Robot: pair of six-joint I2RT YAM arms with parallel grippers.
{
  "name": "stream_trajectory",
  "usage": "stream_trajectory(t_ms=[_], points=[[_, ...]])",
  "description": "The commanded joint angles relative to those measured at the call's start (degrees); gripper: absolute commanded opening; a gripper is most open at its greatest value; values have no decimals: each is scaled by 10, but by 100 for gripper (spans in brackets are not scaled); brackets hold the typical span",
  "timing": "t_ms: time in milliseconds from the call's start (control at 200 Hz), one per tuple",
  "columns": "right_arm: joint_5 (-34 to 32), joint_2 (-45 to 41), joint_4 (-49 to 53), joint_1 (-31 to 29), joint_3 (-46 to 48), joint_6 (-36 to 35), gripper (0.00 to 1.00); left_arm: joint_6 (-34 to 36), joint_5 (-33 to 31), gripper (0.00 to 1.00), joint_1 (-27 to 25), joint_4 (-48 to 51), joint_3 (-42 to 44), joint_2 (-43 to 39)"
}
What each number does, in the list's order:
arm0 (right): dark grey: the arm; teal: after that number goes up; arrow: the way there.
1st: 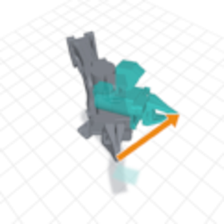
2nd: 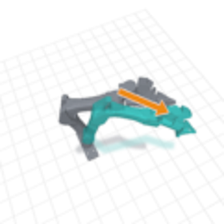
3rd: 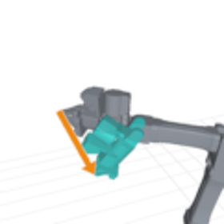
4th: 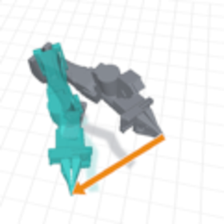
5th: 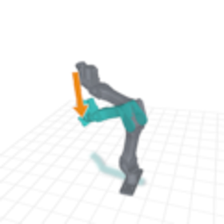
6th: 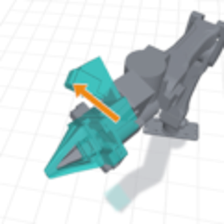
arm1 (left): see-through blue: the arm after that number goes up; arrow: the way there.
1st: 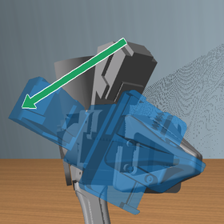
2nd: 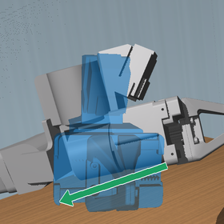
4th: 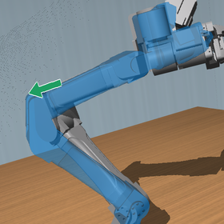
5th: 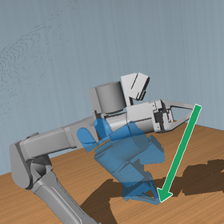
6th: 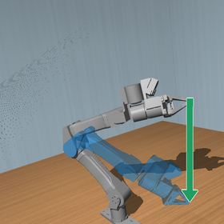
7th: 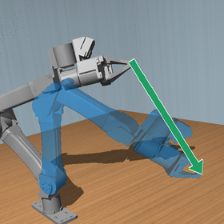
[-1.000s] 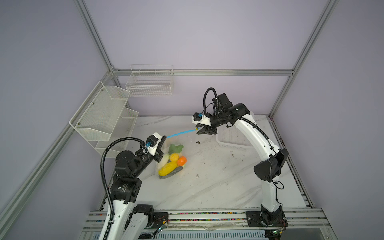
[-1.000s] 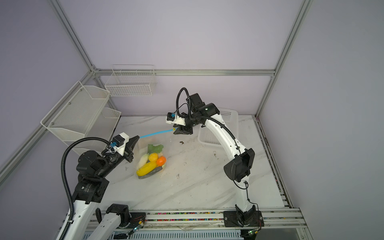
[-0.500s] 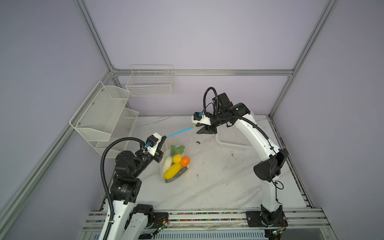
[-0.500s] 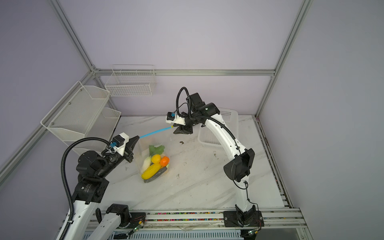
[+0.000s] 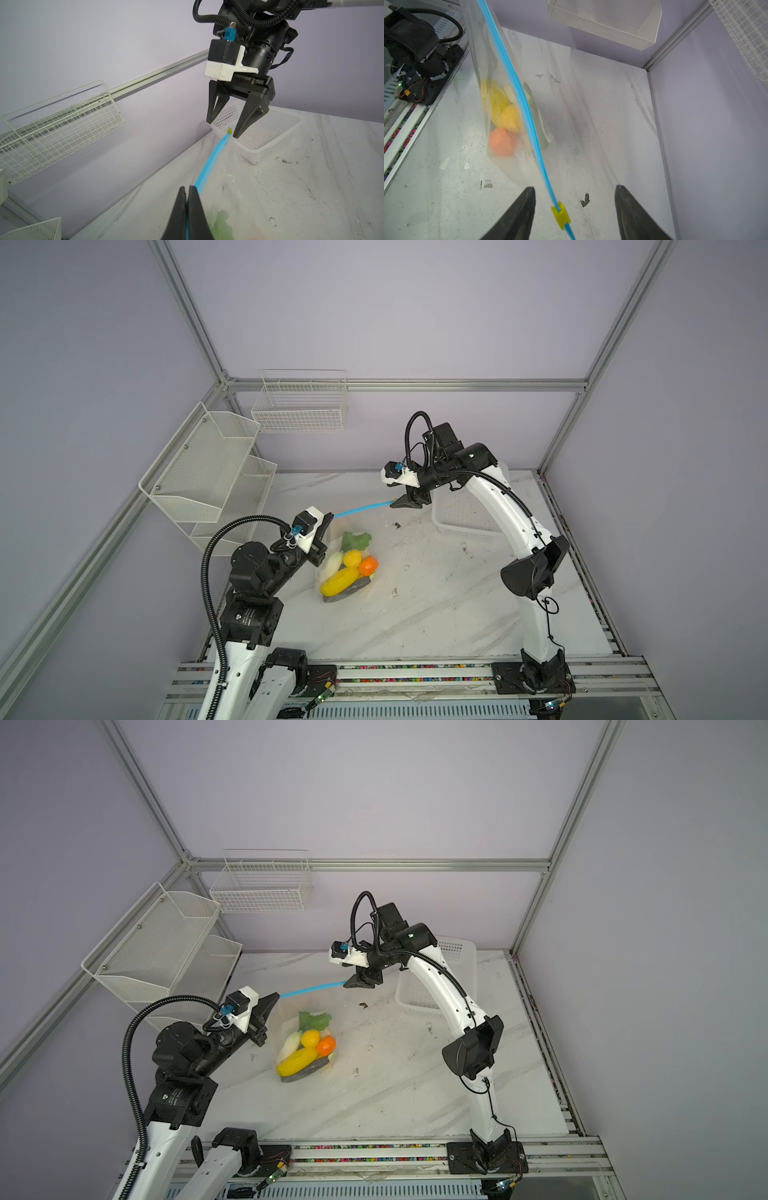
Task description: Place the food in the zip-top bag and seal the zipper
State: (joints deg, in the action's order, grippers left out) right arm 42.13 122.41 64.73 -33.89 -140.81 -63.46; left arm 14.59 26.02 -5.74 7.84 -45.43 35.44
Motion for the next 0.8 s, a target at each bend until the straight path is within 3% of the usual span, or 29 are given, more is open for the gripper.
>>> stream_trajectory(t_ms=[0, 275, 795], points=[[28, 10, 41, -4, -6, -21, 63, 11, 9, 0, 2, -36, 2, -5], [8, -9, 39, -3, 18, -22, 47, 13, 5, 0, 2, -37, 5, -5], [-7, -21, 39, 0, 23, -15, 31, 16, -8, 0, 2, -29, 6, -9]])
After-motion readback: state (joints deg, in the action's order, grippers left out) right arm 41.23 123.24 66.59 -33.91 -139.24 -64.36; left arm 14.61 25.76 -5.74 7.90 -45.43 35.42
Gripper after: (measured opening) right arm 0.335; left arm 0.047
